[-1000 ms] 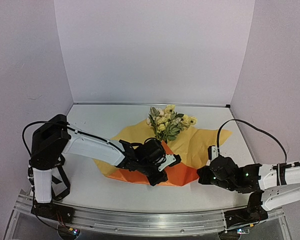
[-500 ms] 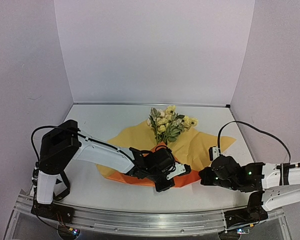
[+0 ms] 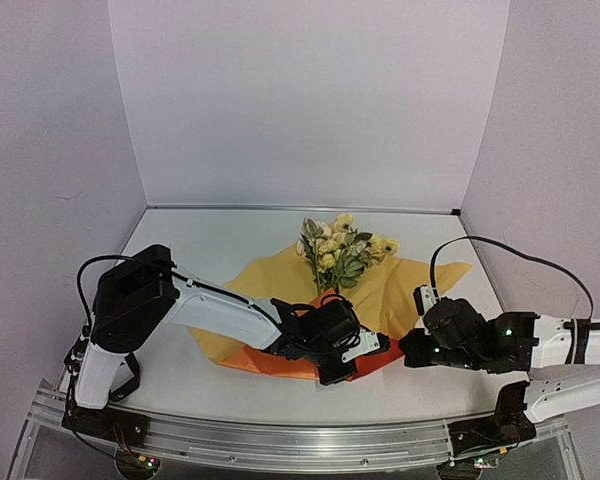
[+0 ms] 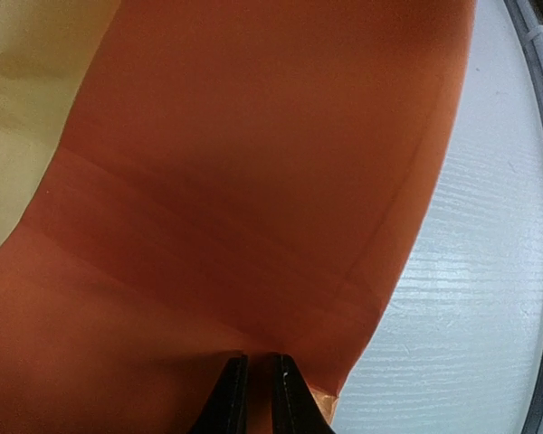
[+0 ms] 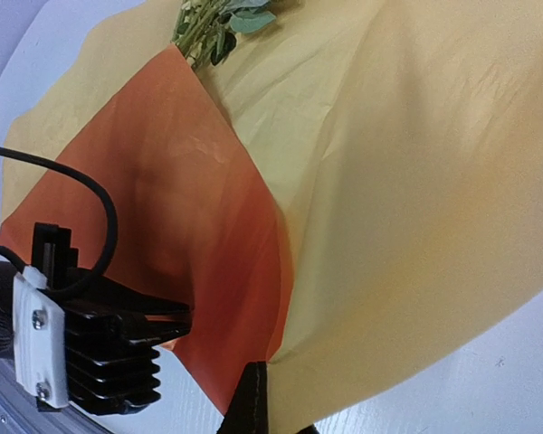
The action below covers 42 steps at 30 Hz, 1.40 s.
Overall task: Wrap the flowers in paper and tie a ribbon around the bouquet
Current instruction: Fold the one-fourth-folded wrapping paper at the center of the board.
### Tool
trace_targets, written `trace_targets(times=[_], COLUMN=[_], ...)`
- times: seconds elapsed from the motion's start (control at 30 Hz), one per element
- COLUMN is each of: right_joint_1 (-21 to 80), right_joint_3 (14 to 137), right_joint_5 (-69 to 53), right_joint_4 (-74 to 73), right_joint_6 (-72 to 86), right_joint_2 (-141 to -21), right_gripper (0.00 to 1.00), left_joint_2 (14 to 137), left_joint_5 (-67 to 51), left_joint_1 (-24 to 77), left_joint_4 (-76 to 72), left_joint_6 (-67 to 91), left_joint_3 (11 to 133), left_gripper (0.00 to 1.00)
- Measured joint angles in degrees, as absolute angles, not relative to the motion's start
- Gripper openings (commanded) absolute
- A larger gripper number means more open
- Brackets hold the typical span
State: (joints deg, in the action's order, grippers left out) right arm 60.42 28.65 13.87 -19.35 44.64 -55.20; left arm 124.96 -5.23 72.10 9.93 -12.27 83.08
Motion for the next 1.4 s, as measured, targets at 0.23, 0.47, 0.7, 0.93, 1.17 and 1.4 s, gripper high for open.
trace_targets(times=[0.23, 0.47, 0.7, 0.93, 1.17, 1.4], right_joint_1=[60.31, 59.72, 59.51, 59.13, 57.78, 57.12], right_joint_3=[30.51, 30.76, 30.76, 30.76, 30.76, 31.45], right_joint_5=[14.04, 14.05, 14.93, 17.40, 18.94, 19.16], right_joint_4=[-23.45, -25.39, -26.71, -29.30, -32.00, -34.34], right_joint_6=[41.44, 40.37, 39.90, 38.55, 36.95, 34.73], right_joint_2=[-54.57, -54.57, -54.42, -52.18, -51.20, -51.91], right_gripper=[0.00, 0.00, 0.00, 0.00, 0.00, 0.00], left_joint_2=[125.12, 125.00, 120.10, 103.30, 92.81, 92.92], left_joint_5=[-5.43, -5.06, -4.69, -7.67, -8.87, -10.58], left_joint_1=[72.45, 73.60, 72.88, 65.10, 61.09, 61.34], left_joint_4=[9.83, 7.77, 4.82, 2.87, 3.04, 4.29], left_joint_6=[-12.28, -13.11, -8.56, 0.86, 10.16, 15.51], left_joint_3=[83.55, 82.97, 76.85, 65.96, 49.21, 41.37], left_gripper=[0.18, 0.28, 0.37, 0.33, 0.25, 0.18])
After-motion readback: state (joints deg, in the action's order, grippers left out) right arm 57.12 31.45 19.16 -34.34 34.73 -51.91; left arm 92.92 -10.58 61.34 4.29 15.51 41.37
